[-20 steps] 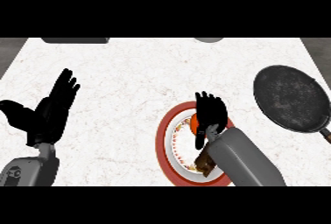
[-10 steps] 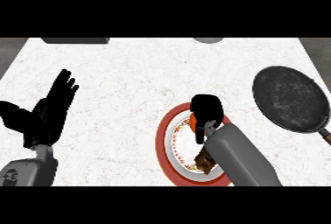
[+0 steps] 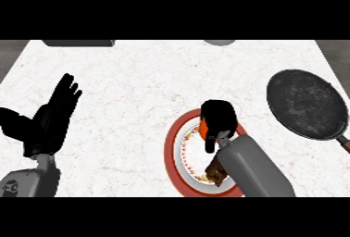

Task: Pick the squash from the plate and place it in the pan

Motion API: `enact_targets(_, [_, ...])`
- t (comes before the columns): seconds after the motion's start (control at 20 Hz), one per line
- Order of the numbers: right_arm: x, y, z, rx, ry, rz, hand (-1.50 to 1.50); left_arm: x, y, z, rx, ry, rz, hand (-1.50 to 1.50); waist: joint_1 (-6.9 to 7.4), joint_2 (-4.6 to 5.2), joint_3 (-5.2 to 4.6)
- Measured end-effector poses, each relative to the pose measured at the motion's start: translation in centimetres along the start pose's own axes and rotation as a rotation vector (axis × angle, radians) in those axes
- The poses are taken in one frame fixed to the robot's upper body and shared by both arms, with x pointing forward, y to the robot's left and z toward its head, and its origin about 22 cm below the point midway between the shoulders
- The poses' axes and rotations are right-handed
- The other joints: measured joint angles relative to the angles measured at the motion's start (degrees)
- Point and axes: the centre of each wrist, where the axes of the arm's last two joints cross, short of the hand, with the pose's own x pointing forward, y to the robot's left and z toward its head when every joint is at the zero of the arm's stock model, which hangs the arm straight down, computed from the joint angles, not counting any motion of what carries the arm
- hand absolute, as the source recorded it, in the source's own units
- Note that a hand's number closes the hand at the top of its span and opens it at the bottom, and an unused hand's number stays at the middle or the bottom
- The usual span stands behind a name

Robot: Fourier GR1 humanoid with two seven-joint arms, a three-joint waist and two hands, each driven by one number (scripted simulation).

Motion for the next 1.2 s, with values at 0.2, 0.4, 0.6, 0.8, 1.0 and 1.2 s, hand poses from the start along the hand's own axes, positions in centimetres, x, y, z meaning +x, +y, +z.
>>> enact_targets(0.2, [-2.1, 1.6, 3.1, 0.004, -0.204, 0.042, 1.50, -0.4, 0.7, 0.3, 0.019, 0.008, -0.002, 0.00, -1.11, -0.40, 0.07])
enact_targets(0.4, [-4.3, 2.1, 7.1, -0.029, -0.418, 0.099, 1.50, -0.8, 1.2, 0.6, 0.041, 0.019, 0.002, 0.00, -2.31, -0.70, 0.10])
enact_targets(0.6, [-7.1, -1.5, 10.7, -0.218, -0.521, 0.142, 1.50, -0.8, 1.7, 0.7, 0.052, 0.020, 0.006, 0.00, -2.99, -0.73, 0.12])
enact_targets(0.8, [-8.9, -5.1, 15.3, -0.405, -0.578, 0.136, 1.50, -0.9, 2.0, 0.9, 0.056, 0.016, 0.006, 0.00, -3.18, -0.69, 0.13])
enact_targets(1.0, [-10.9, -8.4, 19.7, -0.495, -0.565, 0.106, 1.50, -0.8, 1.7, 0.8, 0.038, 0.012, 0.005, 0.00, -2.22, -0.29, 0.14])
enact_targets(1.2, [-12.7, -10.1, 19.8, -0.537, -0.487, 0.099, 1.50, -0.4, 1.1, 0.1, 0.018, 0.003, 0.009, 0.00, -1.21, 0.04, 0.15])
